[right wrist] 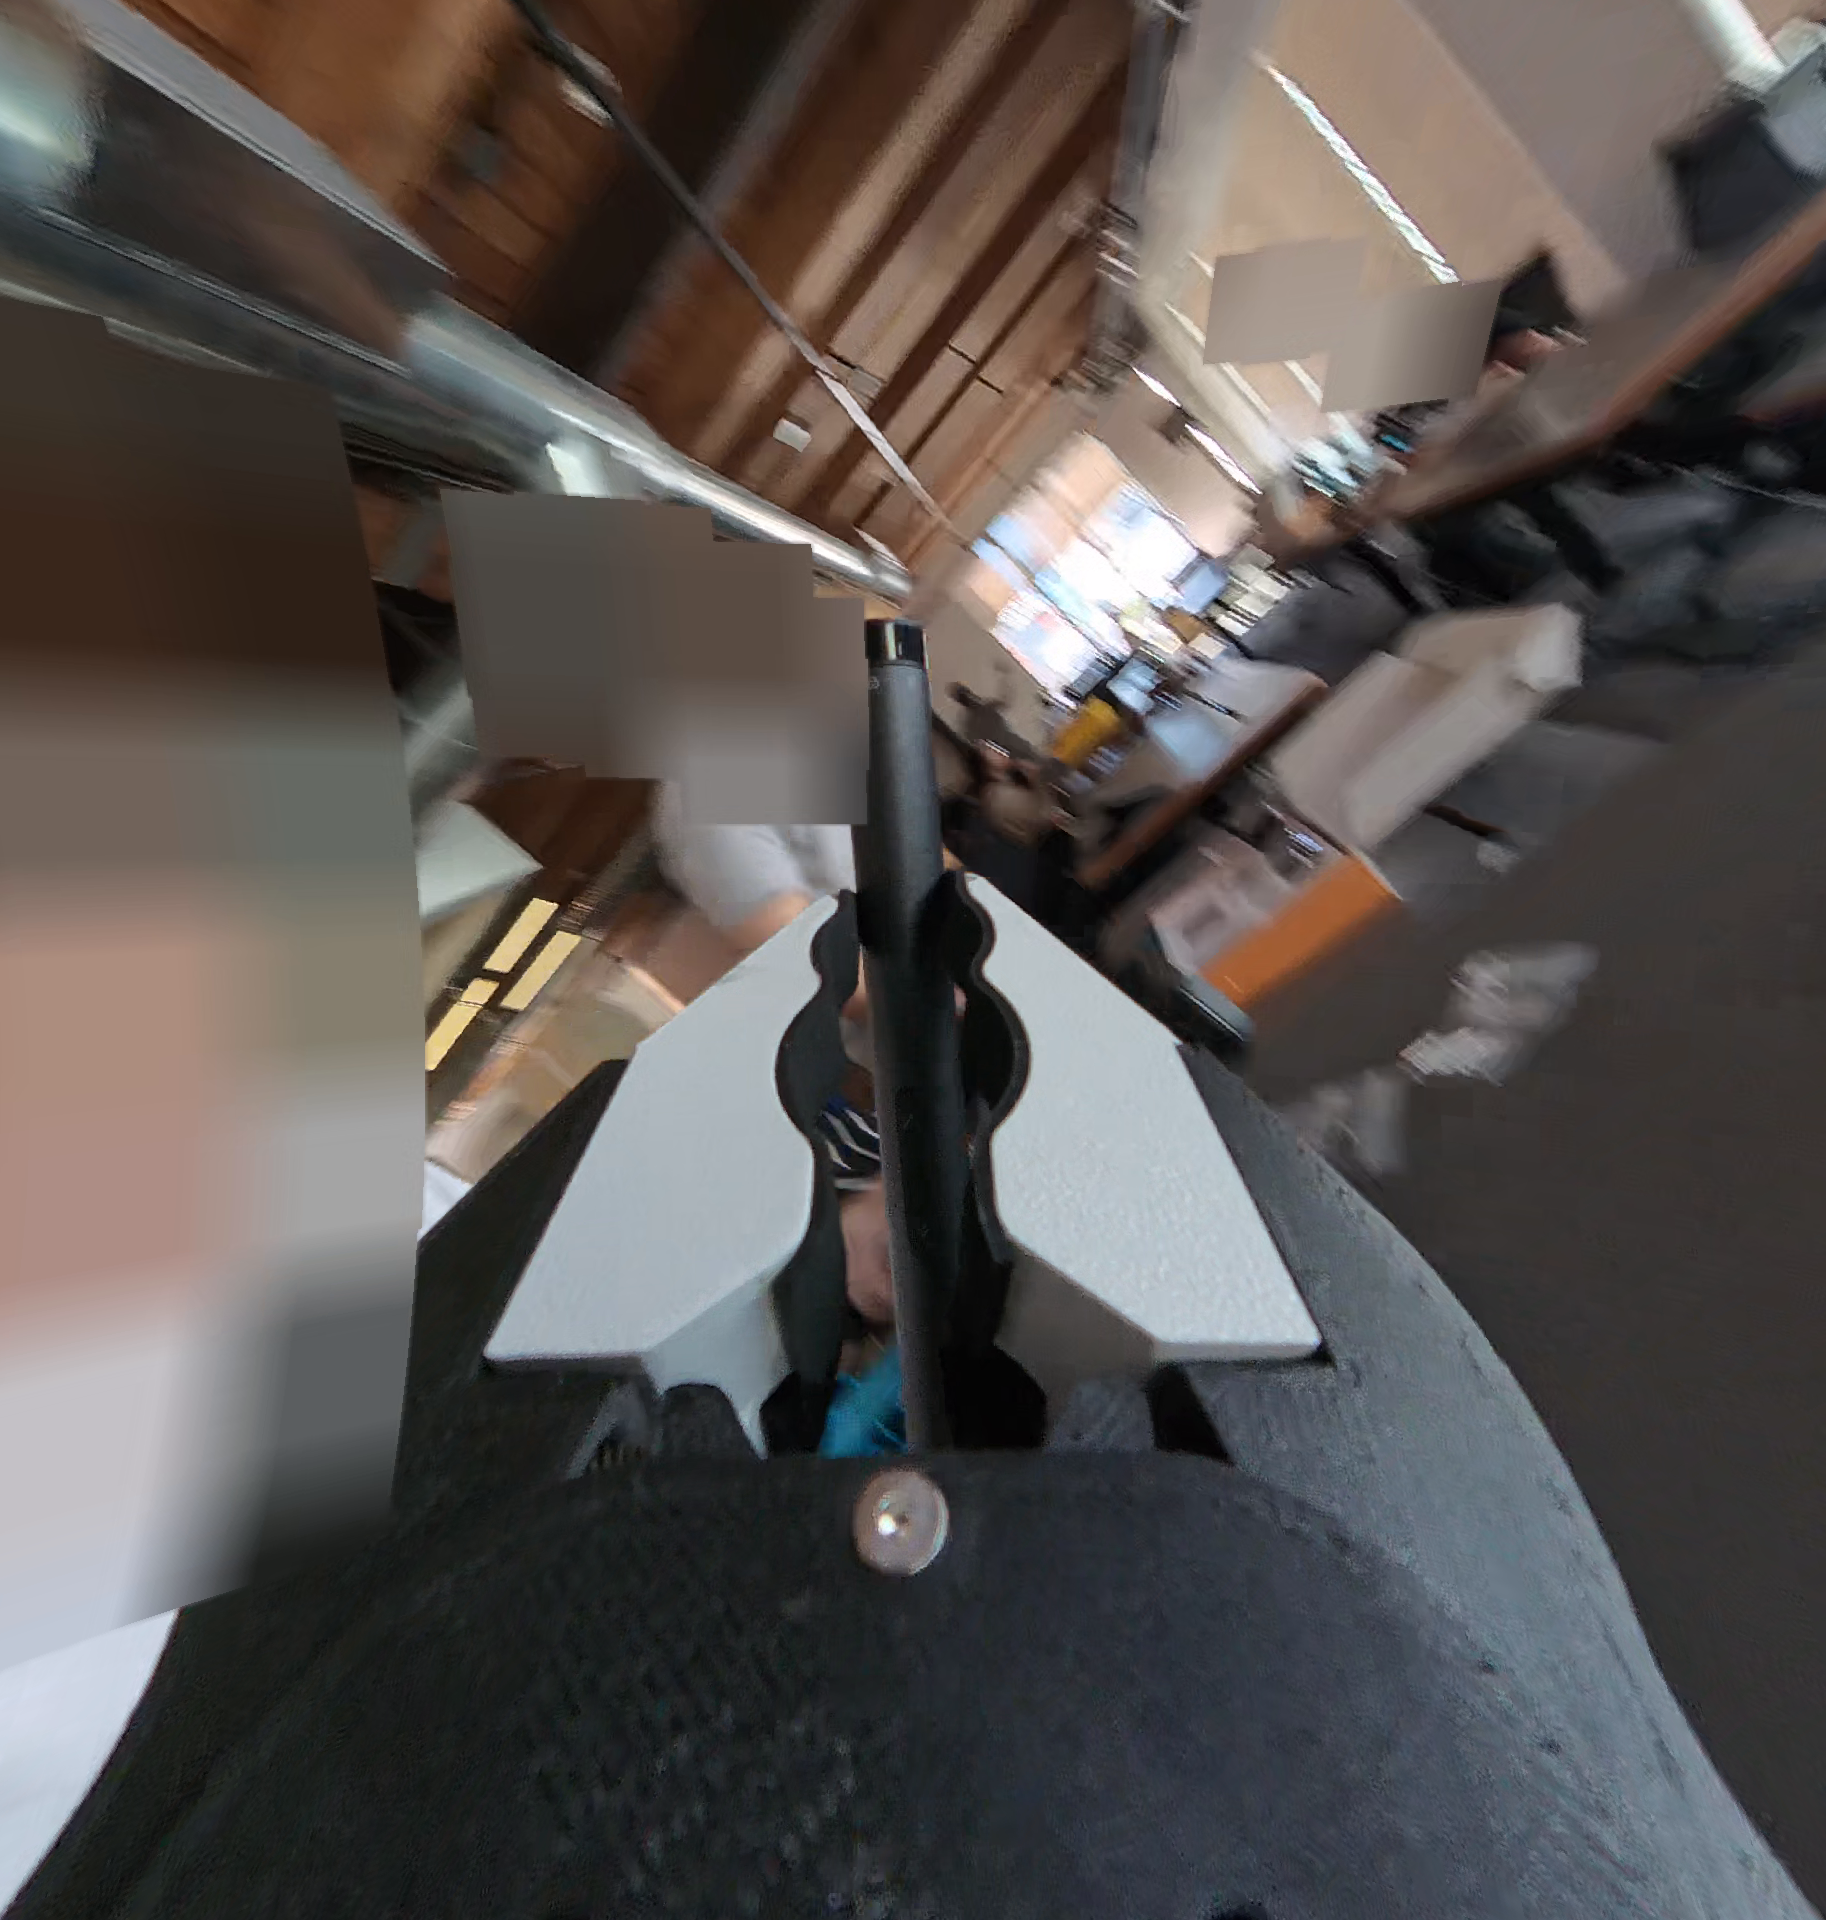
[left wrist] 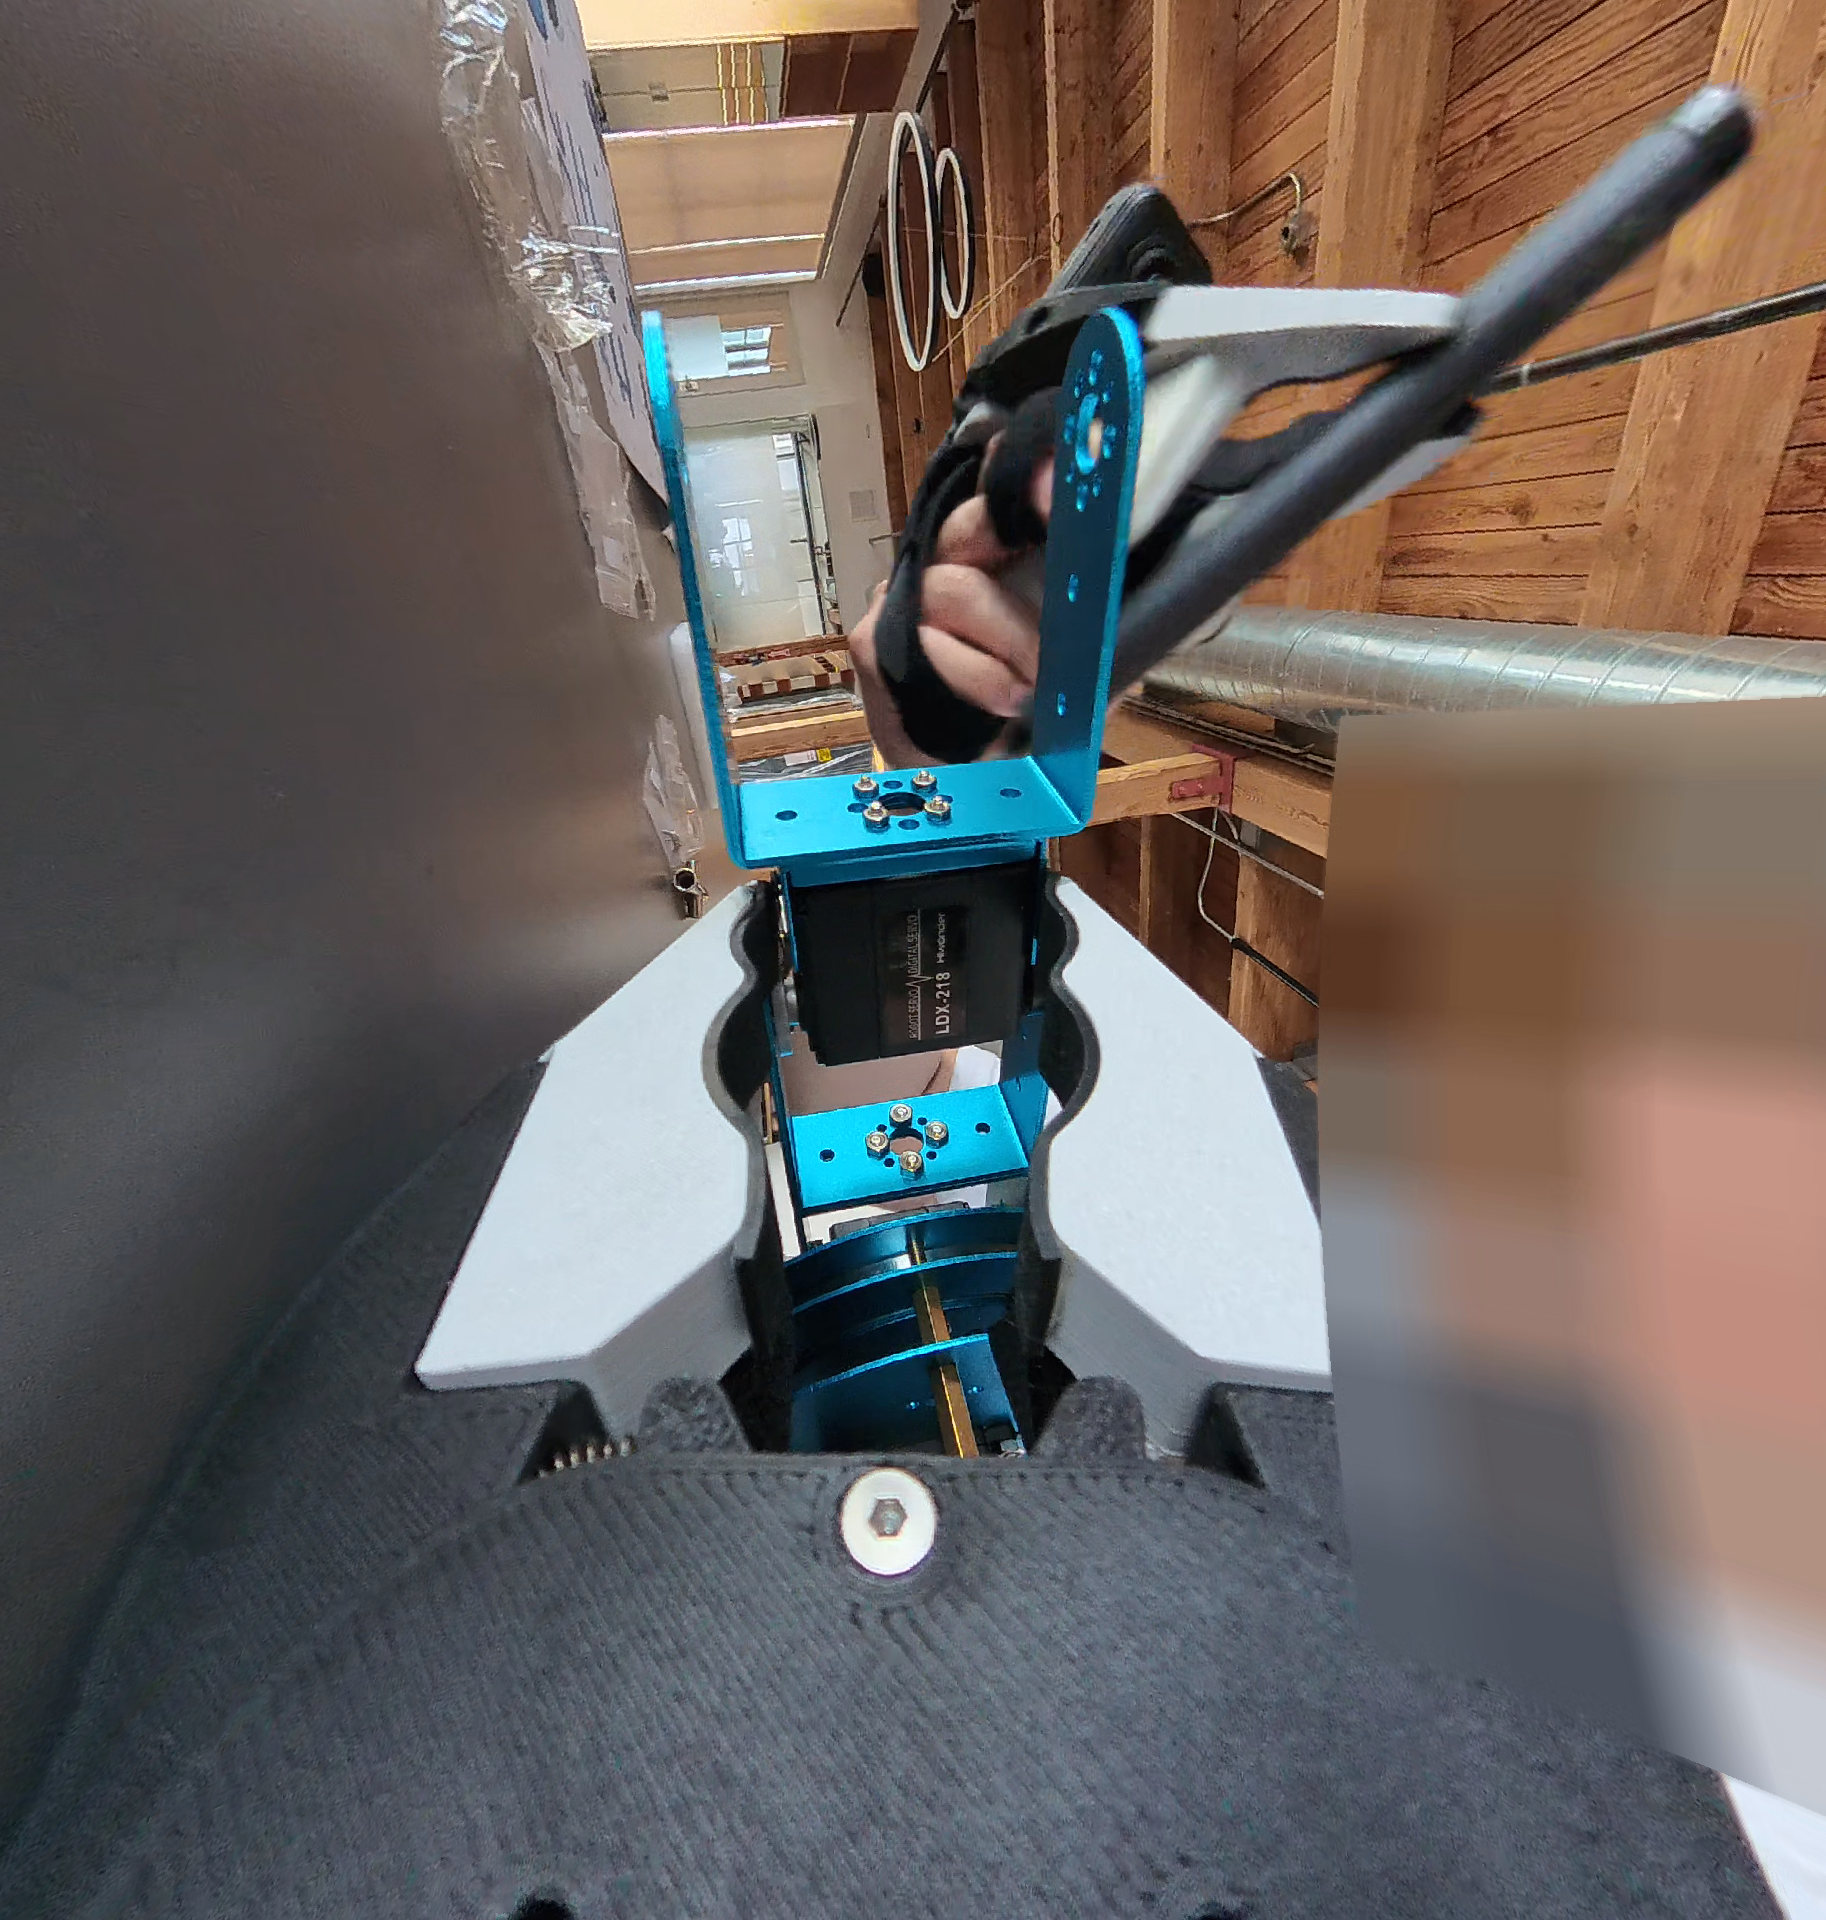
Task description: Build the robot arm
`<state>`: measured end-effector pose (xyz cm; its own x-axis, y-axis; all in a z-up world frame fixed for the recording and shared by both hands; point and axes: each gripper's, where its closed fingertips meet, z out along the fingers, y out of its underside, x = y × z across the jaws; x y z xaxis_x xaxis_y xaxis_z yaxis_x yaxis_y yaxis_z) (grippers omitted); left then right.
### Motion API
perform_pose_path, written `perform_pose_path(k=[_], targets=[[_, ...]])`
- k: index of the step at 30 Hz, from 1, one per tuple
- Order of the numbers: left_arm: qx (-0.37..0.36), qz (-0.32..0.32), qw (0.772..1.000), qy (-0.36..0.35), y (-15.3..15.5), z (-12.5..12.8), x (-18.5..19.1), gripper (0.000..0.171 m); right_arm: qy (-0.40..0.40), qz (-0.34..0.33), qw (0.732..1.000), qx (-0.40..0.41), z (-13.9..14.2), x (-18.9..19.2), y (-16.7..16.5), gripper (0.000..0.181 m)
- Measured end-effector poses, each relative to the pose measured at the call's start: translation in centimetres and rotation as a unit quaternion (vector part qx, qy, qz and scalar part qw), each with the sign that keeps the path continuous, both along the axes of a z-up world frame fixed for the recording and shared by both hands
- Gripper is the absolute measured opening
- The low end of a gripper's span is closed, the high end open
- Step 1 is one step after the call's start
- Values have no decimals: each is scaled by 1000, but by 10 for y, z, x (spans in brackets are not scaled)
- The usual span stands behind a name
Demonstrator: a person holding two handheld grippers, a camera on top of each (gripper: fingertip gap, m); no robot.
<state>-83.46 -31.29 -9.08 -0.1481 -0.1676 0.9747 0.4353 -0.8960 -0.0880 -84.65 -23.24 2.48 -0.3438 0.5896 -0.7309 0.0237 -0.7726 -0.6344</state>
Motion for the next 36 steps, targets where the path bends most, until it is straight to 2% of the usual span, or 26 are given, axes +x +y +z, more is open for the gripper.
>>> perform_pose_path(k=[3,6,11,14,22,27,30,33,35,36], targets=[[-3,0,1000,3,0,-1,1,49,-147,-30,988,37,-56,8,8,16],[-2,-1,1000,2,0,-1,1,49,-215,-48,975,41,-89,21,12,16],[0,-3,1000,2,0,-1,1,49,-225,-69,972,17,-108,33,21,17],[-1,-4,1000,3,0,-1,1,50,-262,-73,962,5,-127,34,31,18],[1,-3,1000,-1,0,0,2,49,-405,-101,909,-11,-183,27,51,18],[0,-4,1000,-3,0,0,2,49,-454,-112,883,31,-187,25,51,18],[-1,-4,1000,-3,0,0,2,49,-470,-80,877,65,-183,27,45,29],[0,-4,1000,-4,0,1,2,49,-464,-37,880,97,-172,35,32,30],[0,-5,1000,-4,0,1,2,49,-449,-26,878,162,-161,49,17,16],[0,-5,1000,-3,0,1,2,49,-443,-31,869,217,-156,58,10,16]])
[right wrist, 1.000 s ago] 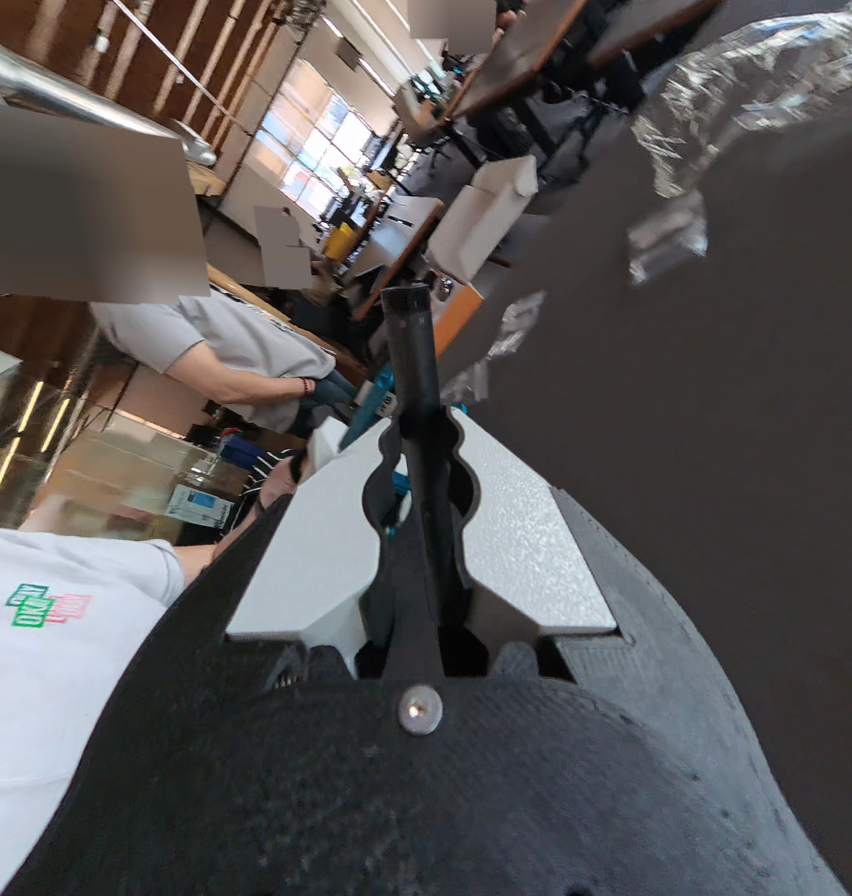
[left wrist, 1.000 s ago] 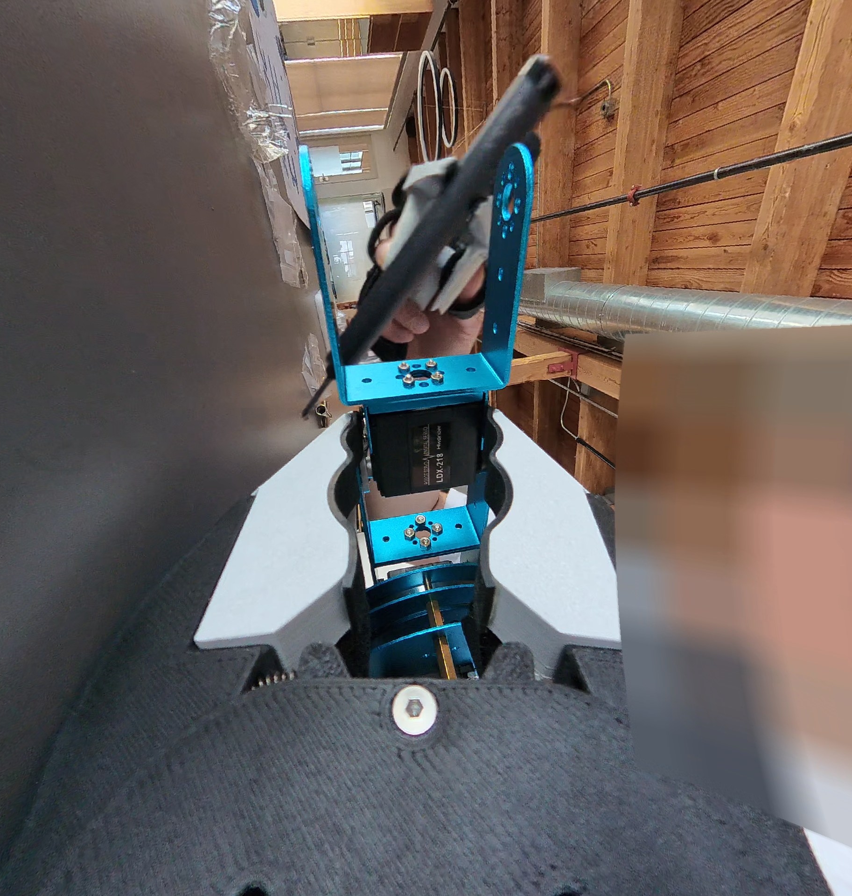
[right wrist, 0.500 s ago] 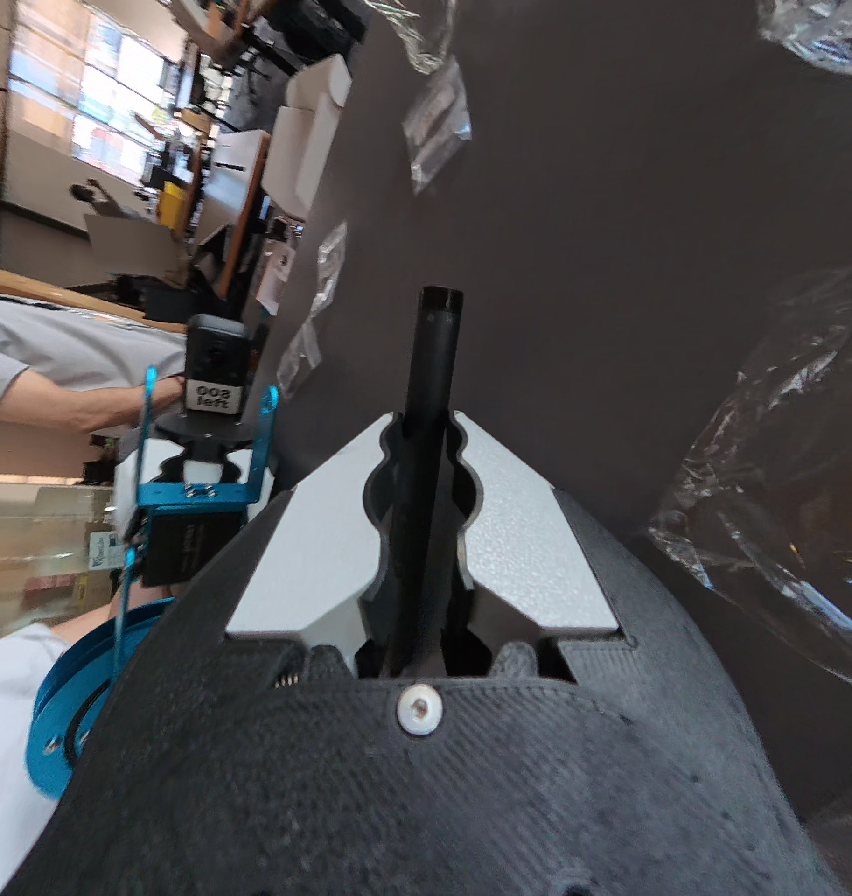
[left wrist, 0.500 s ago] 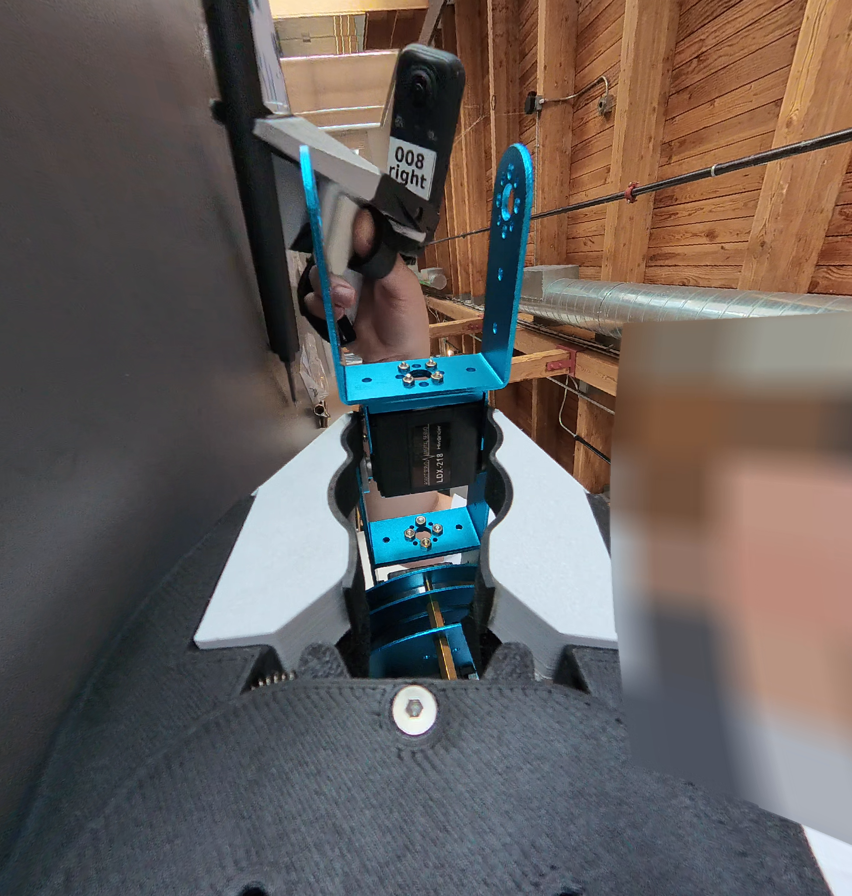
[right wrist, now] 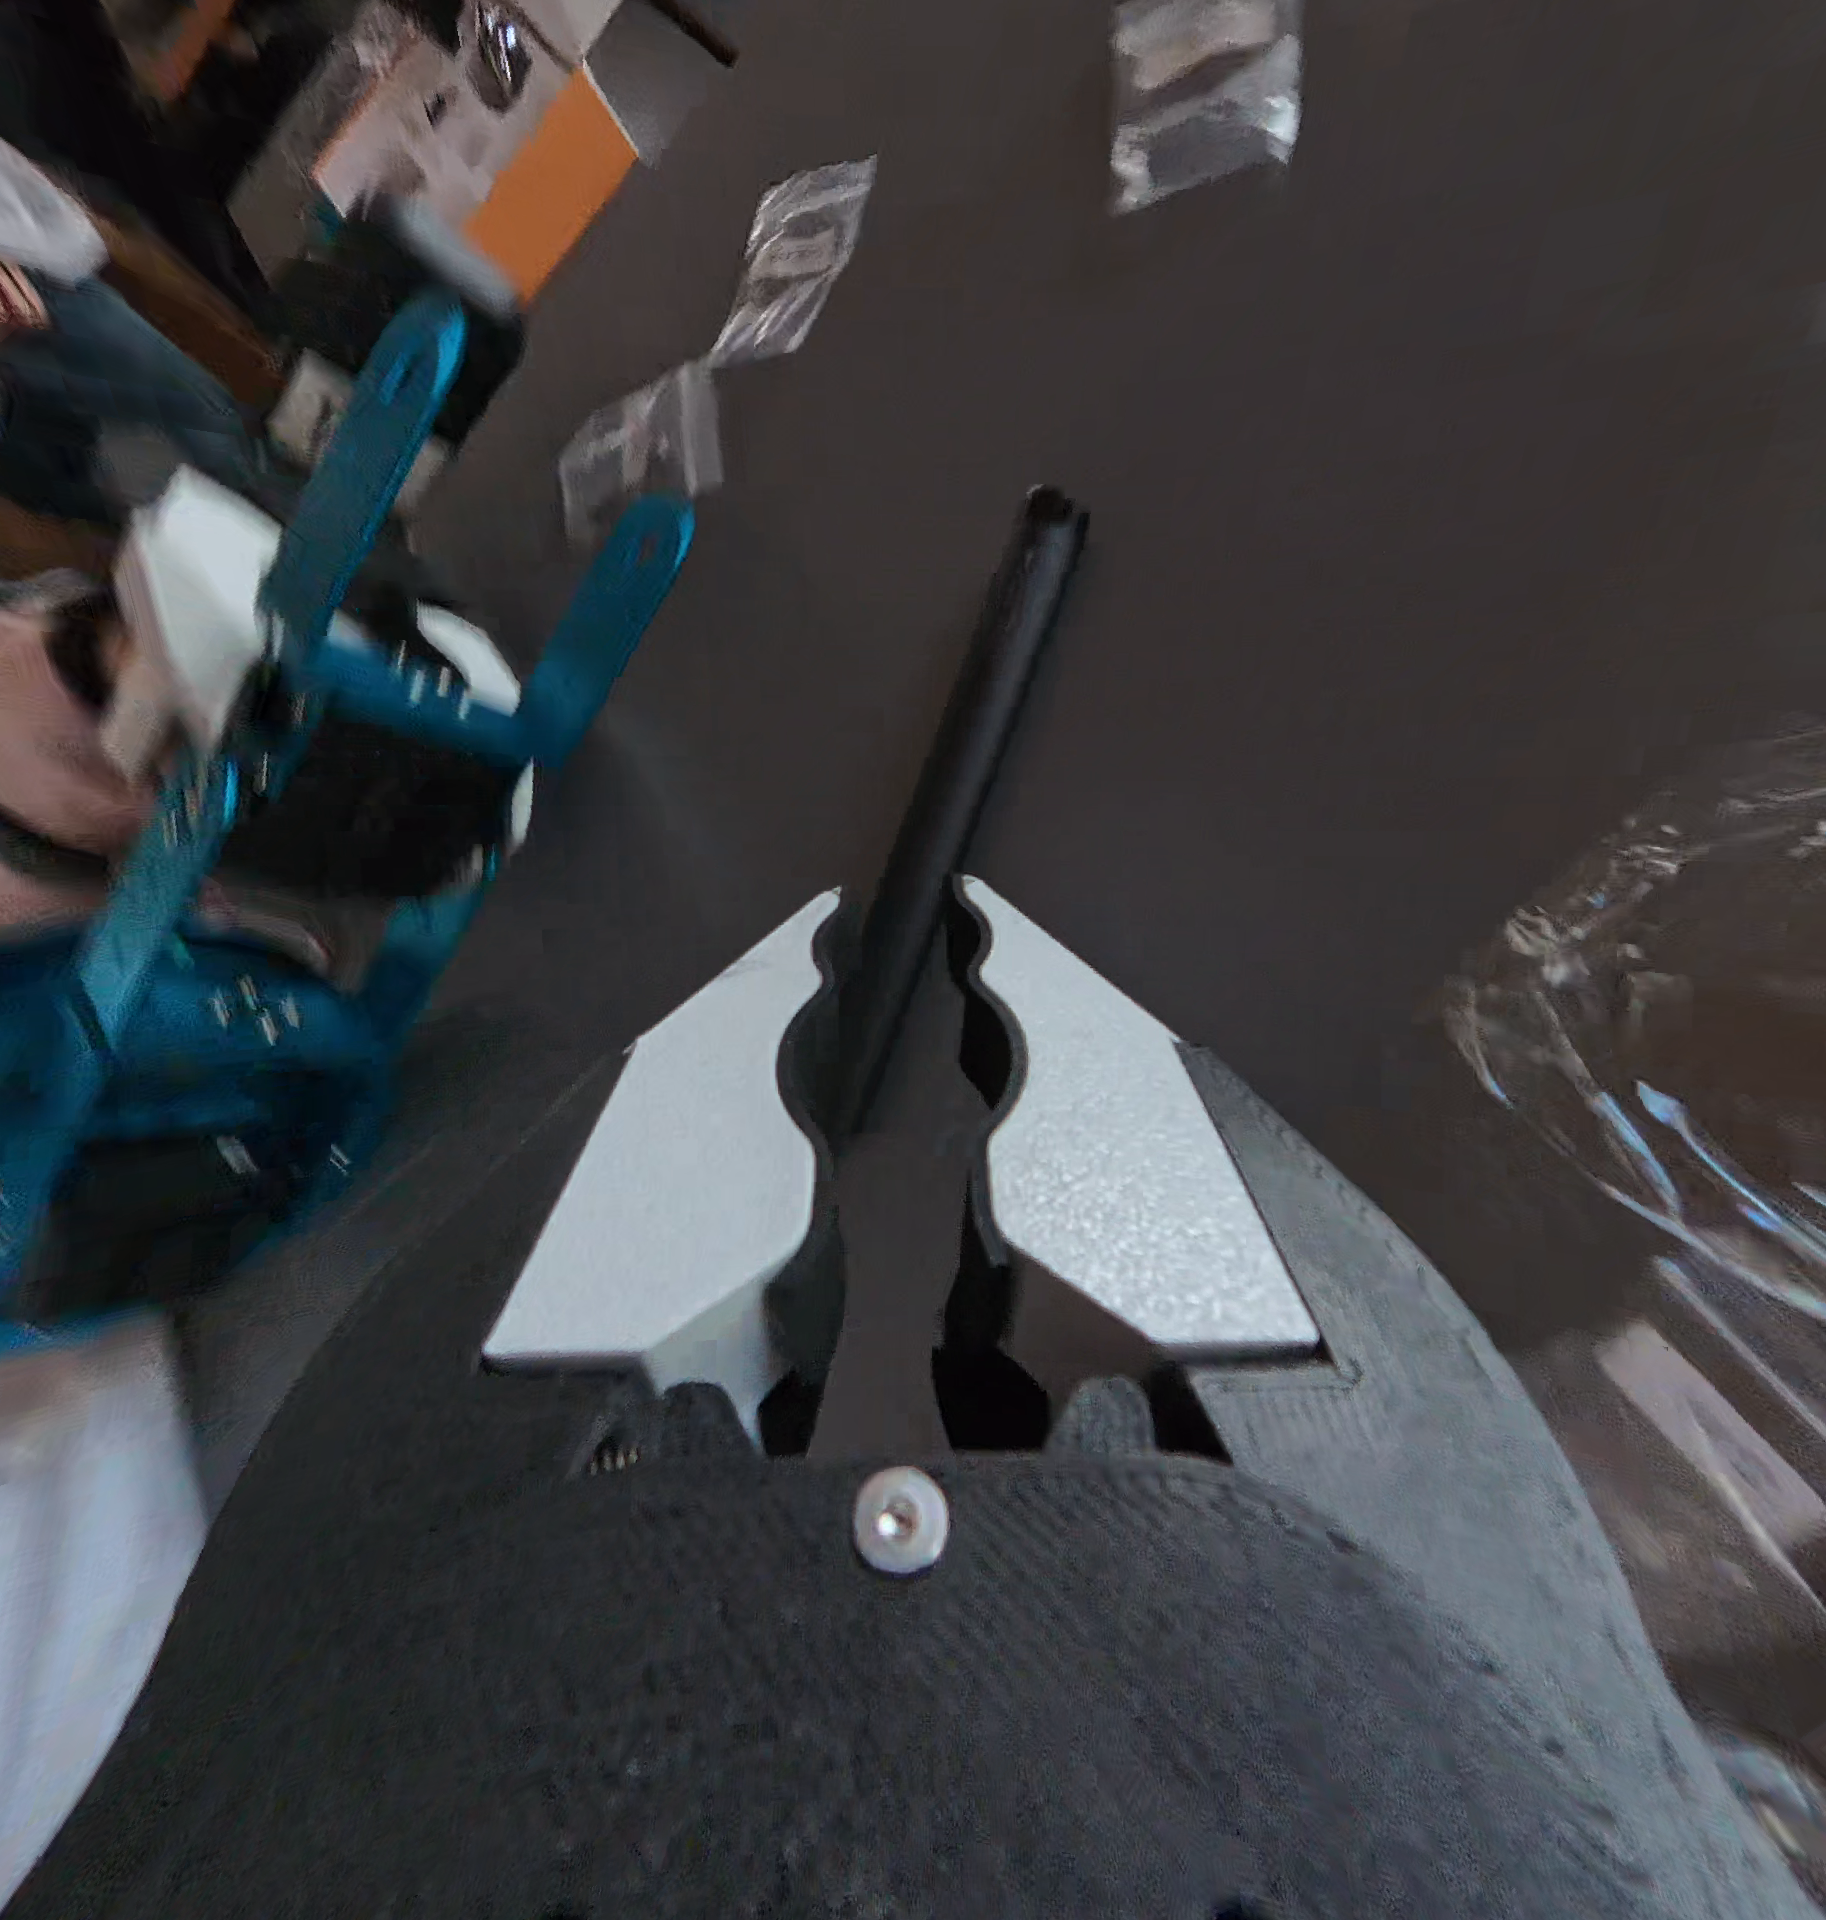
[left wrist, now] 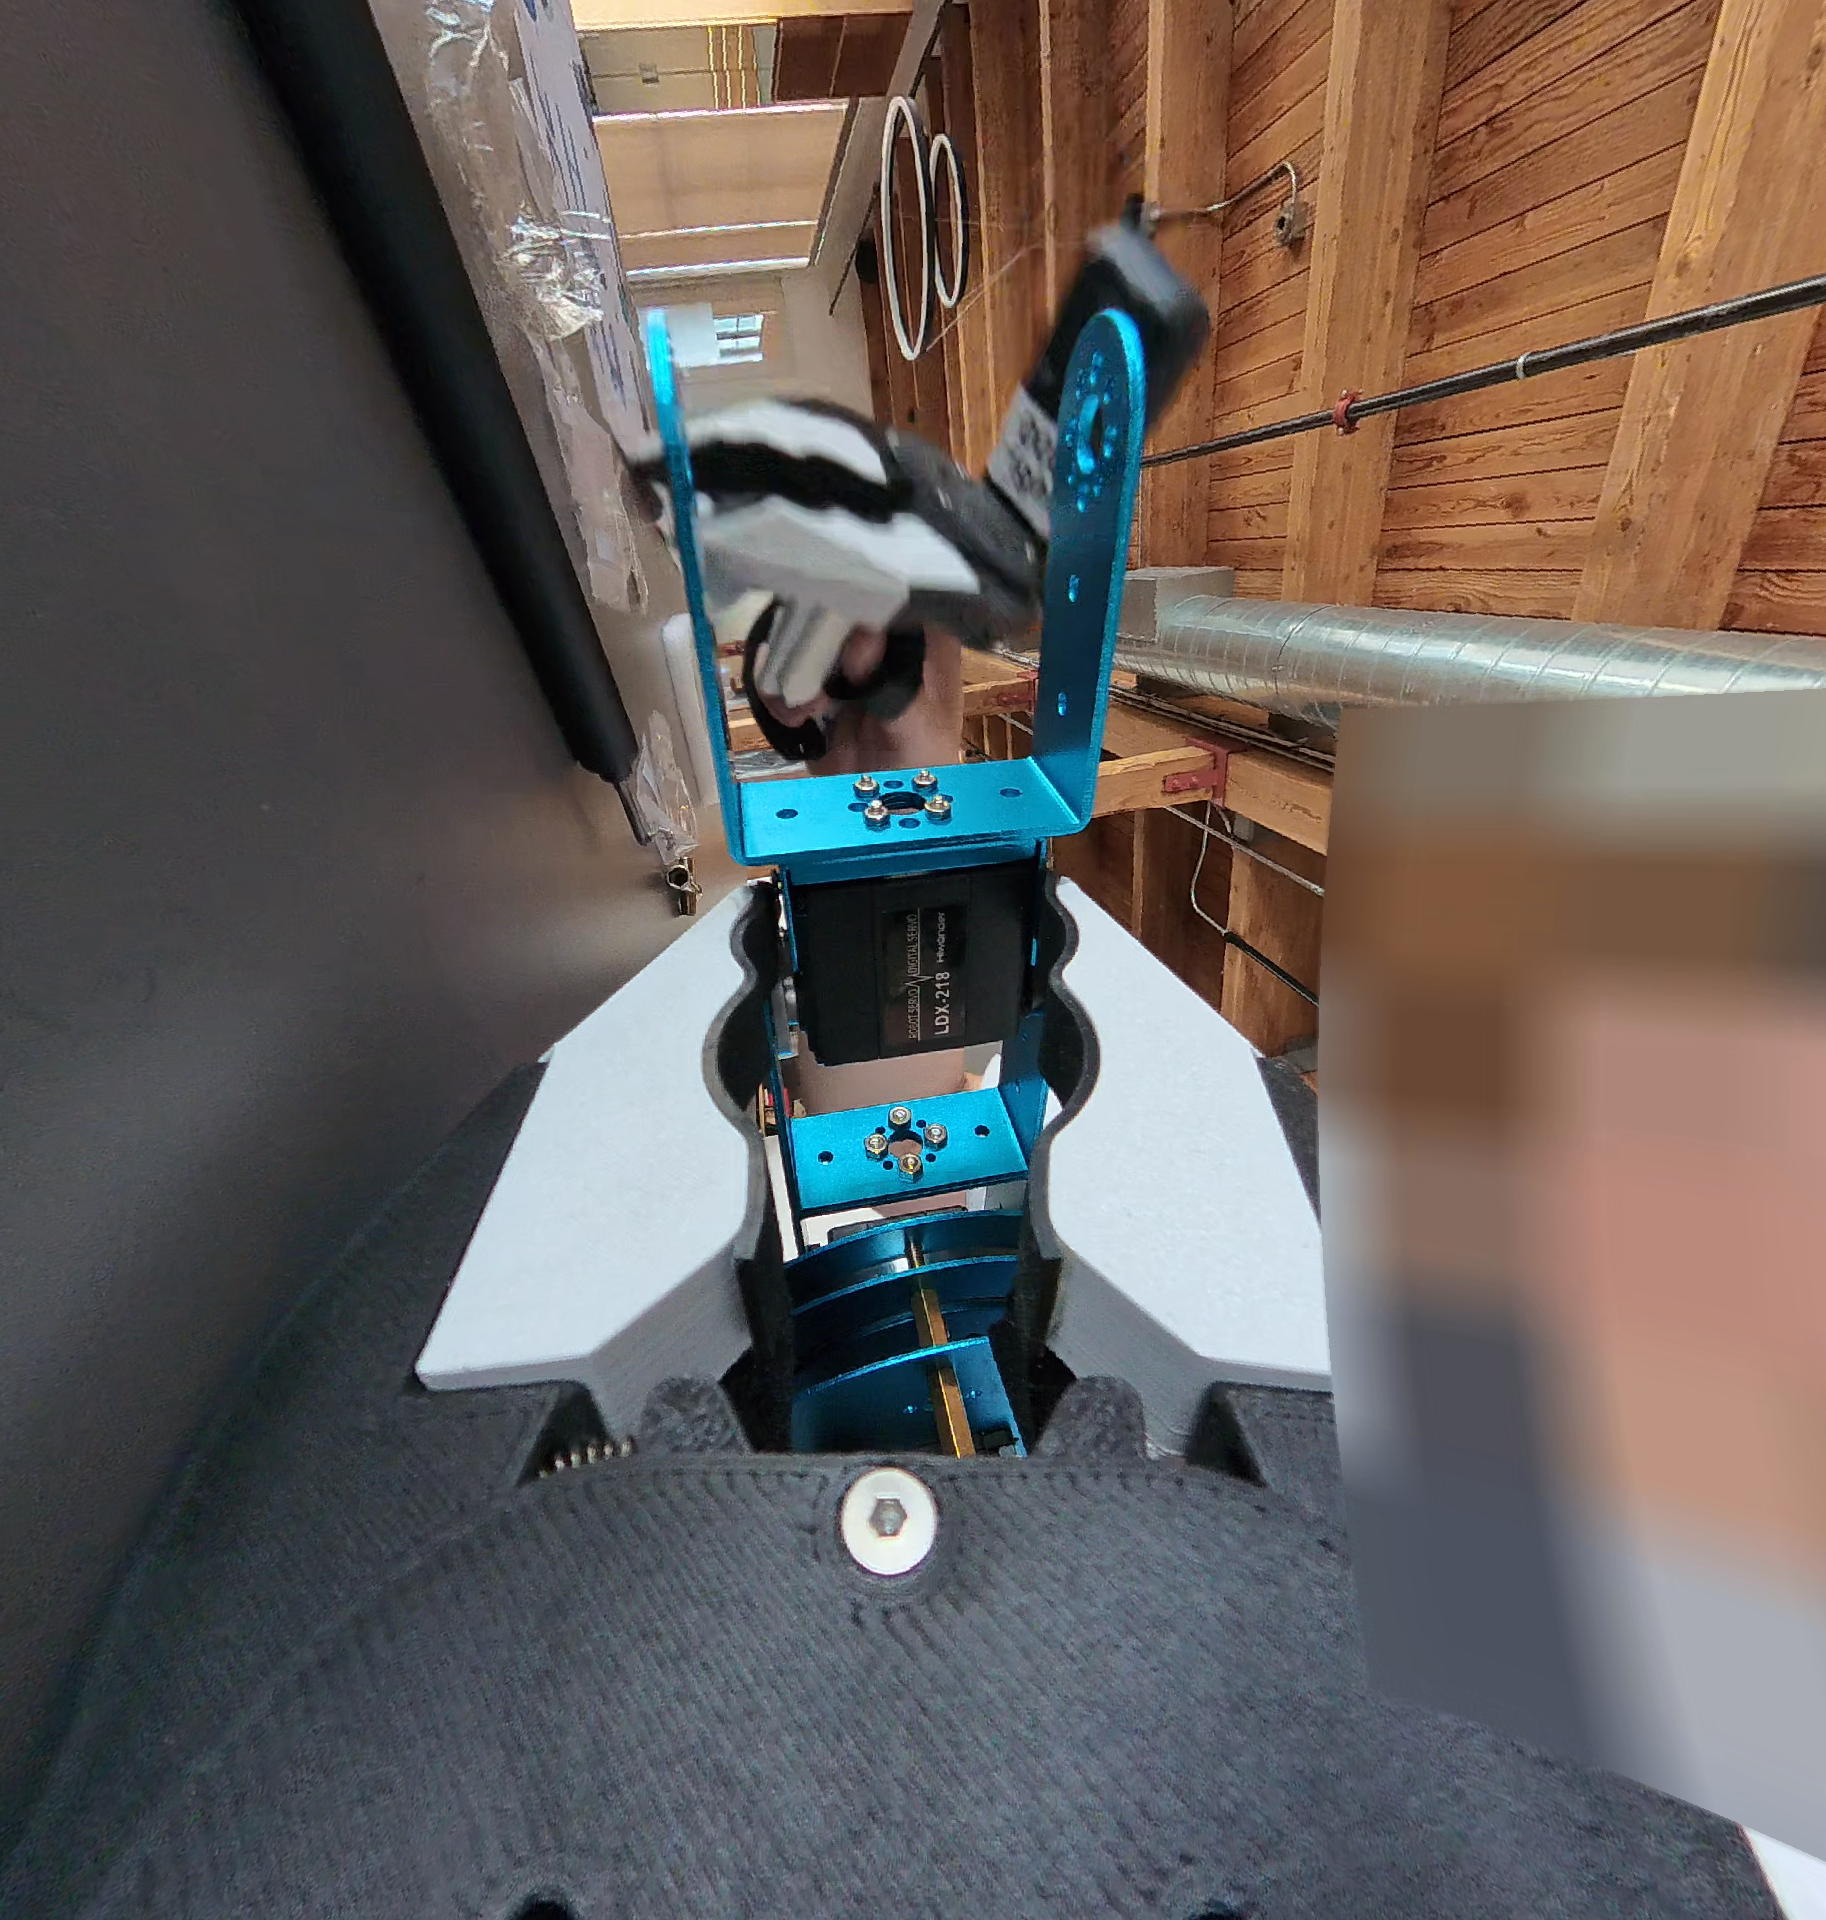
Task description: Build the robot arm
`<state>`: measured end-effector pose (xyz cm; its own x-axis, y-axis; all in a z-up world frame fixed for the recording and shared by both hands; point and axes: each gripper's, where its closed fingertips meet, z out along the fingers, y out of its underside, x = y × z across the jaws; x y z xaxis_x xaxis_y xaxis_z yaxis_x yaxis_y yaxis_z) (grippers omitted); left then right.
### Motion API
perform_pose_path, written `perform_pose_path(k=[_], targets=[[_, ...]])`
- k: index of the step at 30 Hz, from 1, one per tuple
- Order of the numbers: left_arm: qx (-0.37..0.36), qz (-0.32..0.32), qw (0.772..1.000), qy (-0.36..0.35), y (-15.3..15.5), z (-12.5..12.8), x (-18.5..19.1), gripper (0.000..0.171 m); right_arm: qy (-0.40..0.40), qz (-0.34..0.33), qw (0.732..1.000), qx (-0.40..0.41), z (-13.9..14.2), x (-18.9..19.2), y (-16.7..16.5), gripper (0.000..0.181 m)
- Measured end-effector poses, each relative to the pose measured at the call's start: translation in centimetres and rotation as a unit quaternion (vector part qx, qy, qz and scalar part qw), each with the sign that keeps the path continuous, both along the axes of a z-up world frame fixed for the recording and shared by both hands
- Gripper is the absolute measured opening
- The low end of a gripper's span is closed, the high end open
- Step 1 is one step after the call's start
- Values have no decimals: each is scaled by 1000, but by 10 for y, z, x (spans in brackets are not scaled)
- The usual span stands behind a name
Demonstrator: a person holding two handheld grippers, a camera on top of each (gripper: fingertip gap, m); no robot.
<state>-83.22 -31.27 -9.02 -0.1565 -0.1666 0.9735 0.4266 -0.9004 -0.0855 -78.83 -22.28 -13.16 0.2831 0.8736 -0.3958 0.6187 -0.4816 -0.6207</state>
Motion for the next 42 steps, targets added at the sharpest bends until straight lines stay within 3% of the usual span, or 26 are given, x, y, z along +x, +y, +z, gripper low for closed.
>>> perform_pose_path(k=[3,6,9,13,15,18,21,25,32,36,42], targets=[[1,-1,1000,0,0,0,0,49,2,71,988,135,5,31,-37,17],[2,-2,1000,0,0,0,1,49,-4,154,972,174,-3,52,-85,16],[4,-2,1000,-1,0,1,1,49,-58,177,954,235,-14,59,-93,17],[4,-1,1000,-1,0,1,1,49,-54,204,938,275,-14,47,-97,12],[5,-1,1000,-1,-1,1,1,49,-43,191,943,269,-17,42,-94,12],[4,1,1000,-1,-1,1,0,49,-20,156,975,156,-21,36,-99,15],[4,1,1000,-2,-1,1,0,49,11,163,983,79,-19,30,-117,19],[4,0,1000,-2,-1,1,0,49,-3,172,973,153,-25,26,-112,19],[5,-1,1000,-2,0,1,0,49,-2,199,972,129,-20,11,-132,17],[5,-1,1000,-2,0,1,0,49,-3,228,945,233,-25,3,-136,12],[5,-1,1000,-2,0,1,1,49,16,204,968,143,-31,-3,-147,13]])
